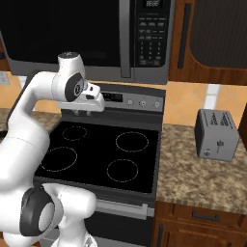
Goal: Open the microwave, place the bowl with waffle inside the microwave, then close the microwave door and turn it on.
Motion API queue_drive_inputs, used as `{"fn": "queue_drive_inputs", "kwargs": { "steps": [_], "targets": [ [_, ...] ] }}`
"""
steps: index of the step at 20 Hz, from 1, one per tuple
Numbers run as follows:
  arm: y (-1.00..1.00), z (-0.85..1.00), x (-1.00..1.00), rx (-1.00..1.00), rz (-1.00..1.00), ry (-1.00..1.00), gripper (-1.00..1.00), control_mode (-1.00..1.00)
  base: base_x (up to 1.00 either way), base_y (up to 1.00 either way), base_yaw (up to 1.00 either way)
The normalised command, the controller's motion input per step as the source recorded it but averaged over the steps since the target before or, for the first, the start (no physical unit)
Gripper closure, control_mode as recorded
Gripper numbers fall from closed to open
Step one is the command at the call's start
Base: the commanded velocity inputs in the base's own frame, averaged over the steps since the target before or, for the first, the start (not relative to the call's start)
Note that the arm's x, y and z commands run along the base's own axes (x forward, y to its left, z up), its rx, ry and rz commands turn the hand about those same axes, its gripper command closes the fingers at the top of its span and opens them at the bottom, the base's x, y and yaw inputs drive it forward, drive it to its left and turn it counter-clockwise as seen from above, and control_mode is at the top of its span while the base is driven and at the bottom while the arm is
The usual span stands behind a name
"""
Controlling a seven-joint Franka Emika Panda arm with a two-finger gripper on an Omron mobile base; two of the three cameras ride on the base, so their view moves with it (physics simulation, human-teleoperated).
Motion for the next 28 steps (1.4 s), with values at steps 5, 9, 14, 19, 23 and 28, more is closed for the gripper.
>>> {"fn": "queue_drive_inputs", "kwargs": {
  "steps": [5, 9, 14, 19, 23, 28],
  "targets": [
    [-0.15, -0.21, -0.24, 0.0, -0.06, 0.02, -1.0, -1.0, 0.0, 0.0, 0.0],
    [-0.11, -0.08, -0.22, 0.11, -0.16, 0.0, -1.0, -1.0, 0.0, 0.0, 0.0],
    [-0.5, 0.17, -0.09, 0.57, -0.12, 0.0, -1.0, -1.0, 0.0, 0.0, 0.0],
    [-0.56, 0.32, 0.0, 0.73, -0.19, -0.05, -1.0, -1.0, 0.0, 0.0, 0.0],
    [-0.22, 0.41, 0.0, 0.56, -0.29, 0.0, -1.0, -1.0, 0.0, 0.0, 0.0],
    [-0.08, 0.17, 0.07, 0.43, -0.19, 0.03, -1.0, -1.0, 0.0, 0.0, 0.0]
  ]
}}
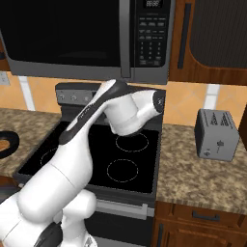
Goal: Open the microwave, place the bowl with waffle inside the microwave, then close the microwave door and turn it on.
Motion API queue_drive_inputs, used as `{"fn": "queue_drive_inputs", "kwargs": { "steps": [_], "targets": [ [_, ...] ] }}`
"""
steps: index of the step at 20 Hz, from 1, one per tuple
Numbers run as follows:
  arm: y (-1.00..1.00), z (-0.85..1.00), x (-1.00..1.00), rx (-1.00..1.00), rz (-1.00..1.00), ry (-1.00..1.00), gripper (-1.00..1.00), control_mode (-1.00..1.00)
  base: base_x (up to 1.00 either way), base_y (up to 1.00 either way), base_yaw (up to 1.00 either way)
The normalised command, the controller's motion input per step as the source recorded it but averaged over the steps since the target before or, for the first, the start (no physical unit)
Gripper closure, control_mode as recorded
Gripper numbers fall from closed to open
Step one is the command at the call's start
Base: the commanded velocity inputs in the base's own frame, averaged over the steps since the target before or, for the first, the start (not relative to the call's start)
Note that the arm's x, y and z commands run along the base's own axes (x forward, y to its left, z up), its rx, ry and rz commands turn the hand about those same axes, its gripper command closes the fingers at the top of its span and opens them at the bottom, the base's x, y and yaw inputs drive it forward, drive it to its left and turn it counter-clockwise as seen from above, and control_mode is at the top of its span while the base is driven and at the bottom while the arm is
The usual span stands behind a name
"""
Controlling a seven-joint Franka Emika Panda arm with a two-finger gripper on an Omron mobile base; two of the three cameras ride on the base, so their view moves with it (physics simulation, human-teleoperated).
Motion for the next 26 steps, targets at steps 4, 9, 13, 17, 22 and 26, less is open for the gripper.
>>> {"fn": "queue_drive_inputs", "kwargs": {
  "steps": [4, 9, 13, 17, 22, 26],
  "targets": [
    [-0.16, 0.22, 0.3, 0.52, -0.16, -0.03, -1.0, -1.0, 0.0, 0.0, 0.0],
    [-0.11, 0.1, 0.38, 0.69, -0.15, -0.15, -1.0, -1.0, 0.0, 0.0, 0.0],
    [-0.25, 0.6, 0.3, 0.68, -0.19, 0.0, -1.0, -1.0, 0.0, 0.0, 0.0],
    [-0.14, 0.6, 0.2, 0.49, -0.16, 0.02, -1.0, -1.0, 0.0, 0.0, 0.0],
    [-0.26, 0.11, -0.03, 0.17, -0.04, -0.05, -1.0, -1.0, 0.0, 0.0, 0.0],
    [-0.02, 0.27, 0.28, 0.0, 0.0, 0.05, -1.0, -1.0, 0.0, 0.0, 0.0]
  ]
}}
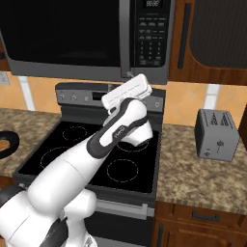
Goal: Open the microwave, place the bowl with waffle inside the microwave, then close the microwave door and turn it on.
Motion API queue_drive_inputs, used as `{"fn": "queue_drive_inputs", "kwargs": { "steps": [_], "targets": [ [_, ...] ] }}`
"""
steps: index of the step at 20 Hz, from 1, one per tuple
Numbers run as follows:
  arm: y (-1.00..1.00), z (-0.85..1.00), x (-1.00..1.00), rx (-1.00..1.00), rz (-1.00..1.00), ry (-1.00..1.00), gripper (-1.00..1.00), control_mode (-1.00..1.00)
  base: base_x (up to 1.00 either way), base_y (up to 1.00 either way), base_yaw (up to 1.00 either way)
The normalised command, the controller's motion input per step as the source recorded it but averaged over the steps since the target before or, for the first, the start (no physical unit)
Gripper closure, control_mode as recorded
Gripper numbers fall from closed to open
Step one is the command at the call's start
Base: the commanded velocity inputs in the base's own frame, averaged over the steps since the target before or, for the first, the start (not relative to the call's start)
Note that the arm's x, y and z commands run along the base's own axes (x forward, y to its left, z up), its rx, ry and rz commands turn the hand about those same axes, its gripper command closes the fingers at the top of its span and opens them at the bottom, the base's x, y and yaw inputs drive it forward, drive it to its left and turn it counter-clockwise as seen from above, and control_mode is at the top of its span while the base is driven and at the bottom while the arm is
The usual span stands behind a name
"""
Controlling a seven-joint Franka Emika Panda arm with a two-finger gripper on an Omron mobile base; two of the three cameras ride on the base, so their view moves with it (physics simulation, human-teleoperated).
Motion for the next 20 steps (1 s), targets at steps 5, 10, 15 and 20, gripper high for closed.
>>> {"fn": "queue_drive_inputs", "kwargs": {
  "steps": [5, 10, 15, 20],
  "targets": [
    [-0.3, 0.36, 0.56, 0.0, 0.0, 0.09, -1.0, -1.0, 0.0, 0.0, 0.0],
    [-0.14, 0.01, 0.54, 0.0, 0.0, 0.08, -1.0, -1.0, 0.0, 0.0, 0.0],
    [0.04, 0.0, 0.33, -0.01, -0.04, 0.0, -1.0, -1.0, 0.0, 0.0, 0.0],
    [0.41, 0.0, 0.02, -0.06, -0.02, 0.0, 1.0, -1.0, 0.0, 0.0, 0.0]
  ]
}}
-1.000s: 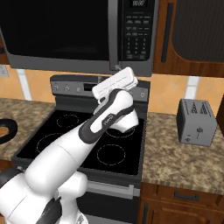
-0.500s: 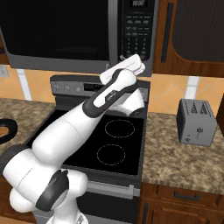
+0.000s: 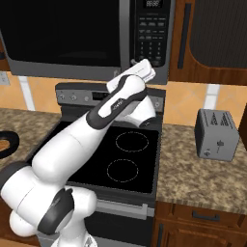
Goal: Open the microwave, place the bowl with waffle inside the microwave, then close the microwave door and turn it on.
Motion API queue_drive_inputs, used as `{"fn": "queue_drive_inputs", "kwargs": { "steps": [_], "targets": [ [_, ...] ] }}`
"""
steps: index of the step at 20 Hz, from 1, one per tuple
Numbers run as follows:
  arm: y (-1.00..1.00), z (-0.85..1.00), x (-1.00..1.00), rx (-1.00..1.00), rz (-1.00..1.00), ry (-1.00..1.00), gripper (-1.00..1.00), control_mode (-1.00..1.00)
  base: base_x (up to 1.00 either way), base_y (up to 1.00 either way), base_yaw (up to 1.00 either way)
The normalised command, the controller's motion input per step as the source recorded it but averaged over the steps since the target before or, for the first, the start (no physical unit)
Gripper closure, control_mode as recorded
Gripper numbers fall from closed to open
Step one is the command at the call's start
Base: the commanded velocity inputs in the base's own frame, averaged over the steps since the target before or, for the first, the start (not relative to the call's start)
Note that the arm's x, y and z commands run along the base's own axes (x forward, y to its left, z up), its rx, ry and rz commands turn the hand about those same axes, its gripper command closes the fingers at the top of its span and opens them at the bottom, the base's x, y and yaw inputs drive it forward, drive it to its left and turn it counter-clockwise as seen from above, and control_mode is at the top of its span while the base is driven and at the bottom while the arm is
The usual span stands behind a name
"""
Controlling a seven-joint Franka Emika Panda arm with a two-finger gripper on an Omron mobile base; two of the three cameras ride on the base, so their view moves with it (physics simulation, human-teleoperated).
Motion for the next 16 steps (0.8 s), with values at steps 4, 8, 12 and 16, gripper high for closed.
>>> {"fn": "queue_drive_inputs", "kwargs": {
  "steps": [4, 8, 12, 16],
  "targets": [
    [0.3, 0.0, -0.02, -0.06, 0.1, 0.02, 1.0, -1.0, 0.0, 0.0, 0.0],
    [0.18, 0.0, -0.69, -0.1, 0.28, 0.0, 1.0, -1.0, 0.0, 0.0, 0.0],
    [0.14, 0.0, -1.0, -0.16, 0.36, -0.05, 1.0, -1.0, 0.0, 0.0, 0.0],
    [0.31, -0.01, -1.0, -0.17, 0.31, -0.05, 1.0, -1.0, 0.0, 0.0, 0.0]
  ]
}}
